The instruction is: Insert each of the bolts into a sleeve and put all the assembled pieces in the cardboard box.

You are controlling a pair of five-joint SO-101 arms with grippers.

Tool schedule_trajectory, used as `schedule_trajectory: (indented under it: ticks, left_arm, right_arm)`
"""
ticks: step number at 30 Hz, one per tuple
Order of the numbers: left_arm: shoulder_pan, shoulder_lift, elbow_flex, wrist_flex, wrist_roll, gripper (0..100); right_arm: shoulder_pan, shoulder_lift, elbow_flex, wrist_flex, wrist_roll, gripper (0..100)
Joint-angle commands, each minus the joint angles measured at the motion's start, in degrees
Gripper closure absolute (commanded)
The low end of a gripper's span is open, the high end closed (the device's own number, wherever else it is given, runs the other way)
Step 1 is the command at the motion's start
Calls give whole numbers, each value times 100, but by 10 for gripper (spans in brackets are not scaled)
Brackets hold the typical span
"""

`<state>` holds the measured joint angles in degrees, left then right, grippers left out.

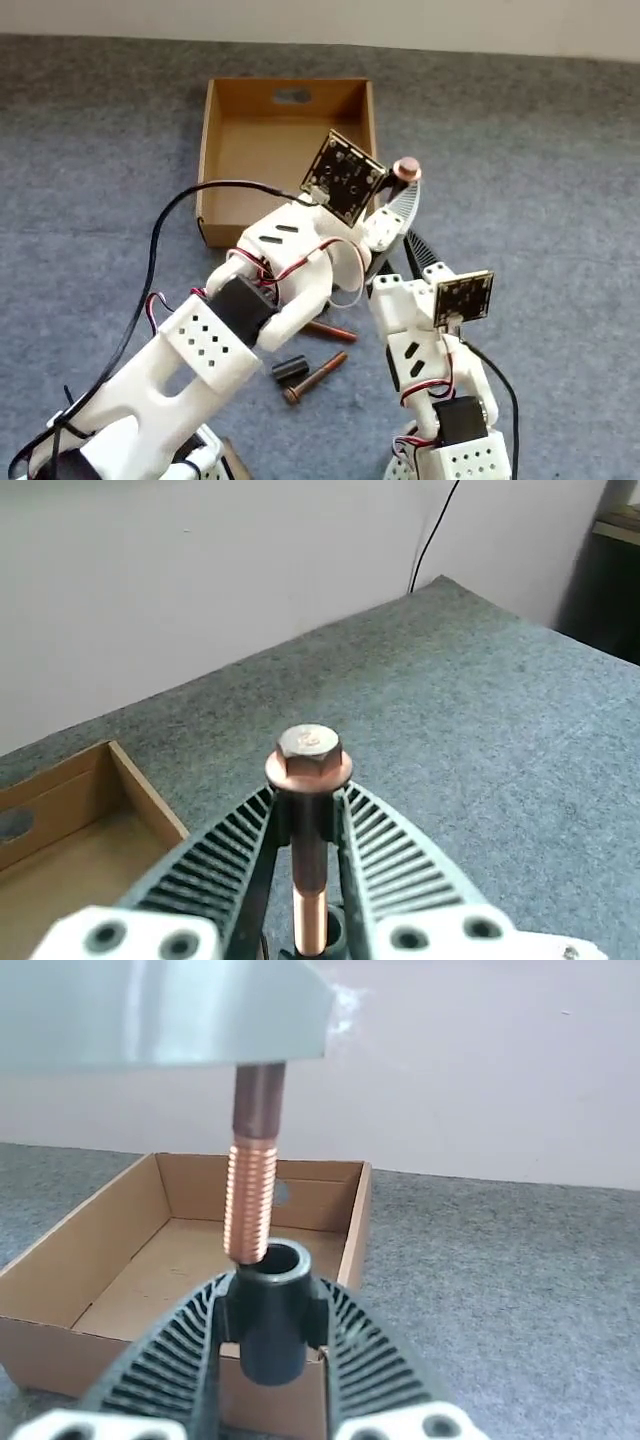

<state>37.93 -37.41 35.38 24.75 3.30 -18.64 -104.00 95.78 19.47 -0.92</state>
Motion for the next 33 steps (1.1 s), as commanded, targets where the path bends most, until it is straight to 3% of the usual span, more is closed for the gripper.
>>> schedule_trajectory:
  ticks: [1,14,33]
  left_arm:
    - [-48,4,-277,9,35,992]
    - [-40,4,119,-747,35,992]
    - [136,-4,224,-747,44,992]
  right_arm:
    - [57,-84,699,4,-35,991]
    - [57,-84,699,4,-35,991]
    - [57,-84,699,4,-35,991]
